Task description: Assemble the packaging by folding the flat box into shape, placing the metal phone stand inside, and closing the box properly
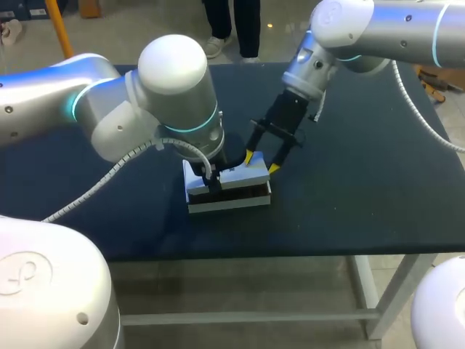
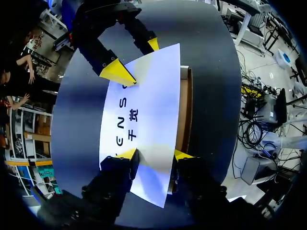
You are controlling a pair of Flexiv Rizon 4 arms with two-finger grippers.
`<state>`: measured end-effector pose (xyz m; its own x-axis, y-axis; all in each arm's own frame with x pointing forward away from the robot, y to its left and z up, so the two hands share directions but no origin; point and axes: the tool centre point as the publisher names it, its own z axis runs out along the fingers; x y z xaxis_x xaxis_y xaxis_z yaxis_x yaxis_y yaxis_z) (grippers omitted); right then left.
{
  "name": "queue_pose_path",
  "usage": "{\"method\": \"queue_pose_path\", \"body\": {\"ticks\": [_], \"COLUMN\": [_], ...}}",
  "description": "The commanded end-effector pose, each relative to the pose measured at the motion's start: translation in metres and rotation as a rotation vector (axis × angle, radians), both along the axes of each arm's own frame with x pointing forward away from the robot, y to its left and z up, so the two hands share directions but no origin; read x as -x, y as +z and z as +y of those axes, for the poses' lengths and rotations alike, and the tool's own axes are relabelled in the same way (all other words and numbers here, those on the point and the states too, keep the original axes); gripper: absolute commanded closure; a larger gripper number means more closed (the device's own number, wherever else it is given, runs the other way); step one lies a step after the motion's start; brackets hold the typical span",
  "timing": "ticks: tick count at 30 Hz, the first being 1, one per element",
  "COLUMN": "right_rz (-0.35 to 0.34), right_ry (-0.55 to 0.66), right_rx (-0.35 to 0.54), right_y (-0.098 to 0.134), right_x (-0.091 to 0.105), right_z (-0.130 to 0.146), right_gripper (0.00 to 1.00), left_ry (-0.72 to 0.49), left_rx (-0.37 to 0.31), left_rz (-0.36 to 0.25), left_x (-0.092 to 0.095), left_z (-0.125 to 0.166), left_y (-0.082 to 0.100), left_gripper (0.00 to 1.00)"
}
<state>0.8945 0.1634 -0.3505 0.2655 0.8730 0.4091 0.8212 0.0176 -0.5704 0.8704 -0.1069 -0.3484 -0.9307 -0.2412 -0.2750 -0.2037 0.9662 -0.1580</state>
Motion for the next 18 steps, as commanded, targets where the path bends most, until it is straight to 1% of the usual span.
{"method": "queue_pose_path", "body": {"ticks": [1,12,18], "right_rz": [-0.019,-0.043,-0.070], "right_ry": [-0.013,-0.048,-0.054], "right_rx": [0.007,0.010,0.017], "right_y": [0.004,0.009,0.013], "right_x": [0.007,0.016,0.020], "right_z": [-0.004,-0.019,-0.021], "right_gripper": [0.39,0.38,0.40], "left_ry": [0.004,-0.018,-0.024], "left_rx": [-0.009,-0.027,-0.039], "left_rz": [-0.003,0.009,0.013], "left_x": [0.001,0.004,0.005], "left_z": [-0.001,-0.002,-0.003], "left_y": [-0.003,-0.009,-0.012], "left_gripper": [0.56,0.54,0.54]}}
